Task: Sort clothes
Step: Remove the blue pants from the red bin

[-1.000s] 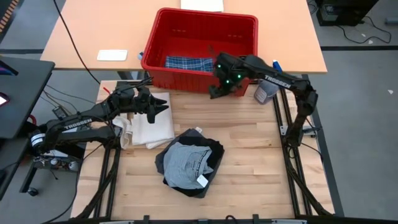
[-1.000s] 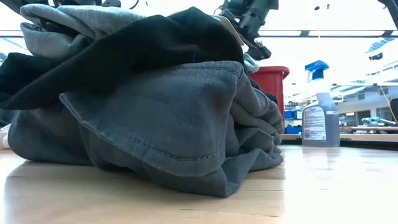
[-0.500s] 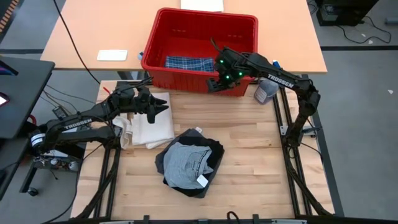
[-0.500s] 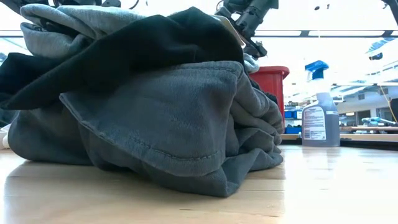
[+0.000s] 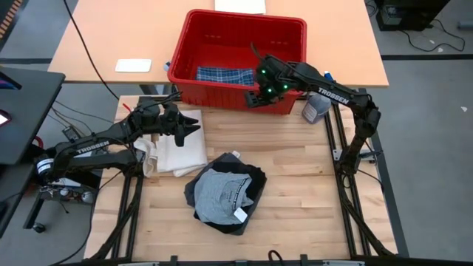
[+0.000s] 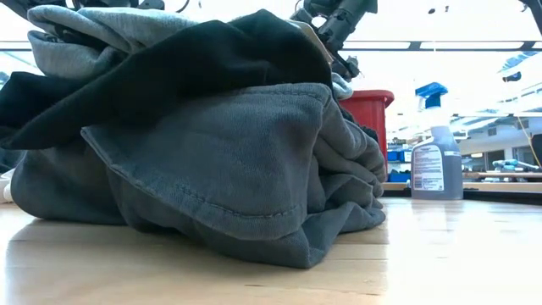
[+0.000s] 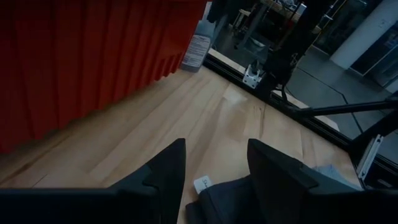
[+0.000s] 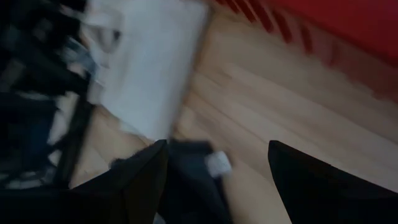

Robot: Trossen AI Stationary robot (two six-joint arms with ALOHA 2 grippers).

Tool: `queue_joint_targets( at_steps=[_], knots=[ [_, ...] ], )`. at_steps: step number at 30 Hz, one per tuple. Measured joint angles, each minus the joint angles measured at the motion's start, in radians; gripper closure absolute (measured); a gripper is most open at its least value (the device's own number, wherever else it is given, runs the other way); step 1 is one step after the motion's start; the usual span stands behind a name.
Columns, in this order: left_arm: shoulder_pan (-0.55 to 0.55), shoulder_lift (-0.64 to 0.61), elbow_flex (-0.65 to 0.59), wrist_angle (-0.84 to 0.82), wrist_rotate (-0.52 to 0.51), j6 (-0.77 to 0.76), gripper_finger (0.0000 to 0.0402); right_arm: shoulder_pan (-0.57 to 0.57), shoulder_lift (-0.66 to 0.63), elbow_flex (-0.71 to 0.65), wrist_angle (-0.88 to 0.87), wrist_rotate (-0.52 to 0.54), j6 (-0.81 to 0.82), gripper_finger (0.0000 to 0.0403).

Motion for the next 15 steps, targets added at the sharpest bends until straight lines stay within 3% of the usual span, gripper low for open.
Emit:
queue_joint_targets(
  at_steps=[10,15],
  knots=[
    [-0.034,-0.191,0.0,-0.064,-0.112,0.08,0.0225,0.013,0.0,0.0,0.372,0.01,0.124,0.0118],
    [-0.057,-0.242,0.001,-0.169,-0.113,0.087,0.0225,0.015,0.0,0.0,0.435,0.034,0.133,0.0118]
  ],
)
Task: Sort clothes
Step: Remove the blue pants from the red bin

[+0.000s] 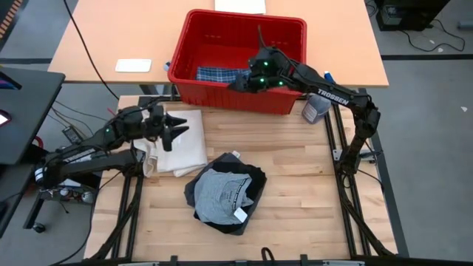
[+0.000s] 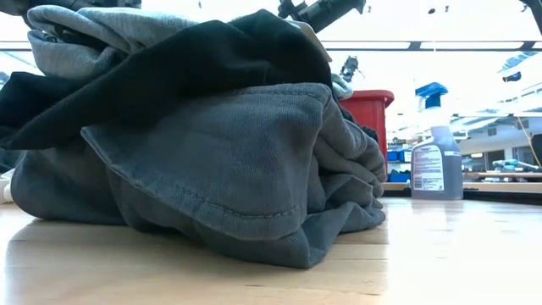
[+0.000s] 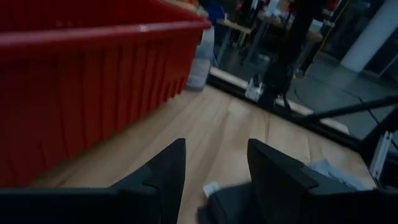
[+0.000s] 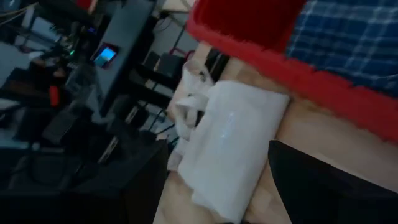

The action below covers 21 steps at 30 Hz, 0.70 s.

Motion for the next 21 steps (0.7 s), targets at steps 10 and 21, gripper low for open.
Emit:
queue_joint_targets(
  at_steps=[10,21],
  knots=[
    [-0.033,0.0,0.0,-0.029,-0.003,-0.006,0.0225,-0.031,0.0,0.0,-0.011,0.035,-0.031,0.0121],
    [-0.033,0.0,0.0,-0.024,-0.012,-0.005,0.0225,-0.035,0.0,0.0,-0.033,0.031,-0.035,0.0121]
  ],
)
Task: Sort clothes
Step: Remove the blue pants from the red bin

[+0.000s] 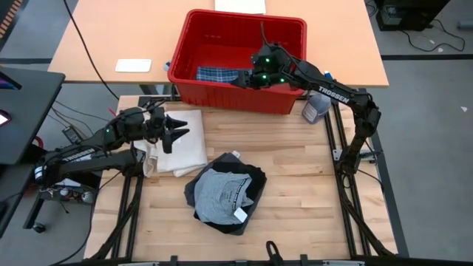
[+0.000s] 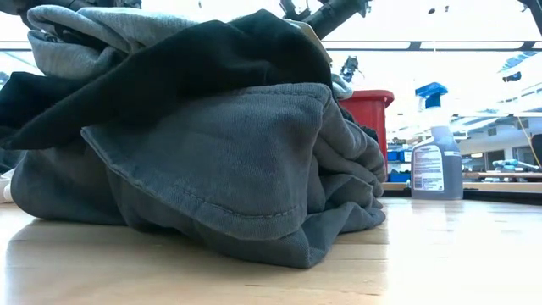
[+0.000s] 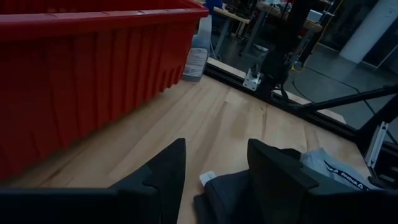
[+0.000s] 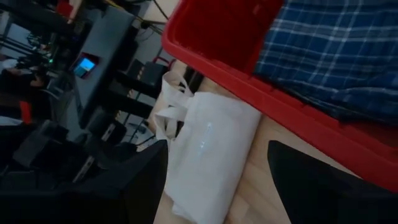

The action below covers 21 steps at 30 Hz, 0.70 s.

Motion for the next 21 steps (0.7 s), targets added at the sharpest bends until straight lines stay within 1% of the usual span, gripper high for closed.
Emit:
queue_joint_targets(
  at_steps=[6,10,15,18,21],
  knots=[
    [0.0,-0.001,0.0,0.053,-0.002,0.013,0.0225,0.001,0.0,0.0,0.125,-0.014,-0.004,0.0121],
    [0.0,0.0,0.0,0.094,-0.003,-0.018,0.0225,0.001,0.0,0.0,0.183,-0.039,0.004,0.0122],
    [0.0,0.0,0.0,0.124,-0.022,-0.045,0.0225,-0.012,0.0,0.0,0.279,-0.065,-0.051,0.0122],
    [0.001,0.0,0.0,0.155,-0.076,-0.075,0.0225,-0.043,0.01,0.0,0.336,-0.065,-0.116,0.0122],
    [0.007,0.021,-0.001,0.21,-0.175,-0.107,0.0225,-0.095,0.037,0.0,0.378,-0.094,-0.159,0.0122]
  ],
)
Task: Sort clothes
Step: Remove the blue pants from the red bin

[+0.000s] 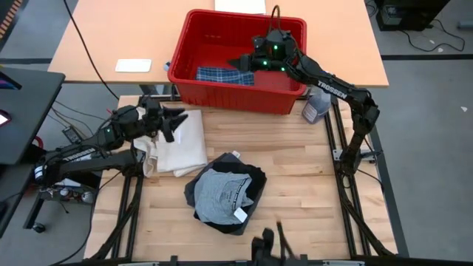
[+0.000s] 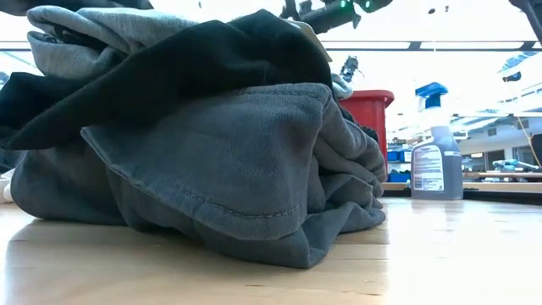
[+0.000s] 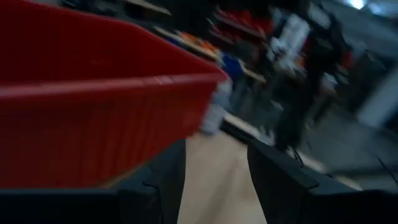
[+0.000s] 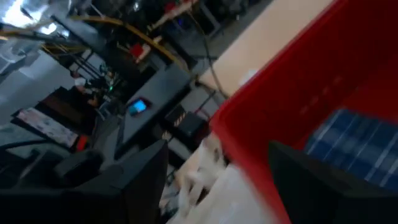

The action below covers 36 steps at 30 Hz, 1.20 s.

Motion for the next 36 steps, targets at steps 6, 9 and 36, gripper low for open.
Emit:
queue_joint_targets(
  at_steps=[6,9,36],
  knots=[
    [0.056,0.129,0.0,0.125,-0.021,-0.083,0.0225,-0.108,0.111,-0.001,0.135,-0.19,0.028,0.0122],
    [0.078,0.207,0.006,0.181,-0.02,-0.124,0.0225,-0.145,0.149,-0.001,0.211,-0.237,0.03,0.0122],
    [0.153,0.592,0.388,0.052,-0.013,-0.105,0.0225,-0.252,0.158,-0.001,0.176,-0.185,-0.239,0.0131]
  ],
)
